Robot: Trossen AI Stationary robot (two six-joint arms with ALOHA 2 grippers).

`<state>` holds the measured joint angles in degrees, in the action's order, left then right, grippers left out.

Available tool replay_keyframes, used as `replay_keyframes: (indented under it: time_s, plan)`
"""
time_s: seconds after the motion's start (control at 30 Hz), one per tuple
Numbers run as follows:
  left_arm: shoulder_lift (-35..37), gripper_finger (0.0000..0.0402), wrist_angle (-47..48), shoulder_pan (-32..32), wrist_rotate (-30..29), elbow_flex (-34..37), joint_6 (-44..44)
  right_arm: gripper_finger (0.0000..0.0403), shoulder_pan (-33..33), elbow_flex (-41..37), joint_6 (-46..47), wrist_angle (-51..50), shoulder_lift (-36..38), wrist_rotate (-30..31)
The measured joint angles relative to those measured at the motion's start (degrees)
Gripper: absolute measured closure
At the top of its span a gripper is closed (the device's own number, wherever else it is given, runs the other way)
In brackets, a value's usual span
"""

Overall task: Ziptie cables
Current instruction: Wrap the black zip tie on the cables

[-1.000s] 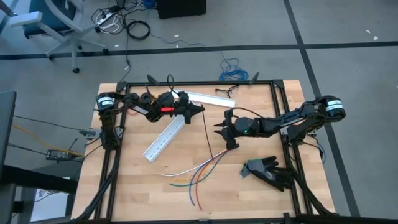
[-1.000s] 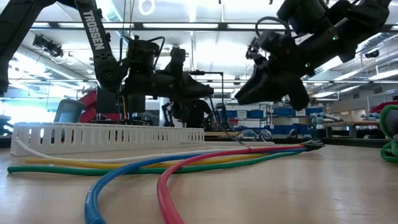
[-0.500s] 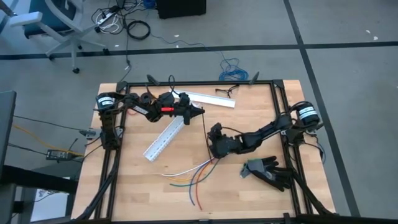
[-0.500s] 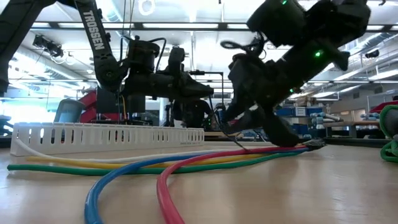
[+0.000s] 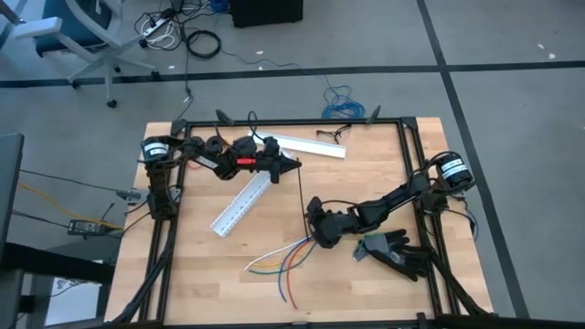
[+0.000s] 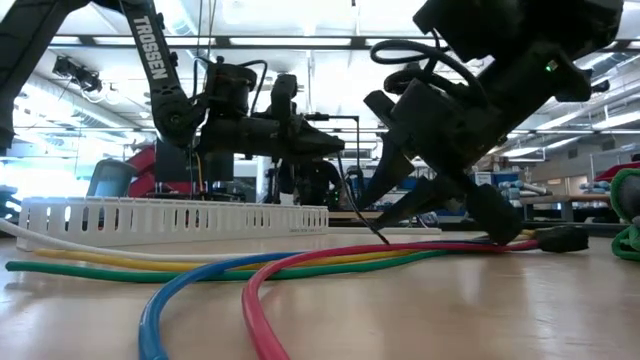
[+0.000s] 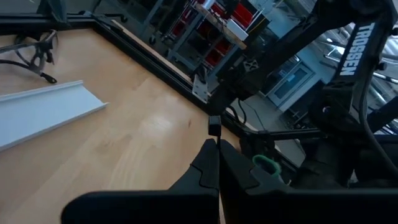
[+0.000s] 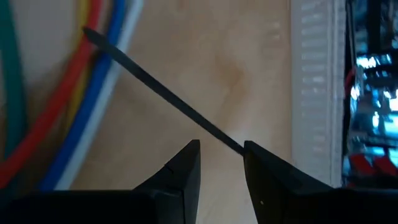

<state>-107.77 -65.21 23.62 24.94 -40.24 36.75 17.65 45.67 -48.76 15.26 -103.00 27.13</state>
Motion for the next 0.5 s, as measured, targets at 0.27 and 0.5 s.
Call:
replay_keyframes:
  time_s: [0.27,0.5]
  plan:
    - [0.0,0.0401,-0.2,-0.1,-1.8,0.0,0.9,0.0300,0.6,0.0,-3.0,0.0,0.0,-6.7]
    - [0.0,0.0401,-2.3,-0.2,-1.8,0.0,1.7,0.0350,-0.9,0.0,-2.8,-0.1,0.0,-10.6]
